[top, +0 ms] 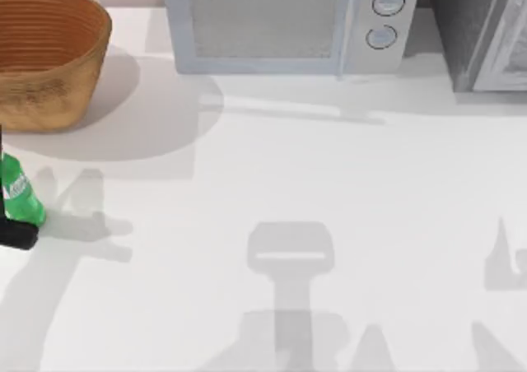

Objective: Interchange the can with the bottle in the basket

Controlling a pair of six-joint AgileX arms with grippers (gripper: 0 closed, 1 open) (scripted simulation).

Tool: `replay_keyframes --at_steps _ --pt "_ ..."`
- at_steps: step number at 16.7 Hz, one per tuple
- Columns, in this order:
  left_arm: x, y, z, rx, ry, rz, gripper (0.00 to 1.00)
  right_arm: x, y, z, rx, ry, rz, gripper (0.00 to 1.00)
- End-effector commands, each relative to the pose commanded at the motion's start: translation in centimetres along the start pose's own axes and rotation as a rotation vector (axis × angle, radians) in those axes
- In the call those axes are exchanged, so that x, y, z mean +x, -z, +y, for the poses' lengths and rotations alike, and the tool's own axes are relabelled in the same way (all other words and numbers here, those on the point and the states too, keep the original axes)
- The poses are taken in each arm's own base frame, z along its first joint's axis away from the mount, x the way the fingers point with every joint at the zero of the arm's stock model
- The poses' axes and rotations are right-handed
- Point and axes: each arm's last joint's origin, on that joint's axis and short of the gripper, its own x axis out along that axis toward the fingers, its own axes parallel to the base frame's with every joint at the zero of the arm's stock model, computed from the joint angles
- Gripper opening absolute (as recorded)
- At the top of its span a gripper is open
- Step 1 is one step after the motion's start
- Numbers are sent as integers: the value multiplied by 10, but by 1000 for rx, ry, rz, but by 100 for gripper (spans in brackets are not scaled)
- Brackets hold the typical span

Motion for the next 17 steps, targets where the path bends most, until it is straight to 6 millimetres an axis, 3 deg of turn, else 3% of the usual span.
replay_keyframes --at_steps 5,9,17 --pt "40 -31 -5 2 187 -11 0 0 0 0 0 0 0 100" --pt "79 -44 -10 4 328 -12 0 0 0 0 0 0 0 100" --pt "168 -29 -22 3 590 3 0 0 0 0 0 0 0 100"
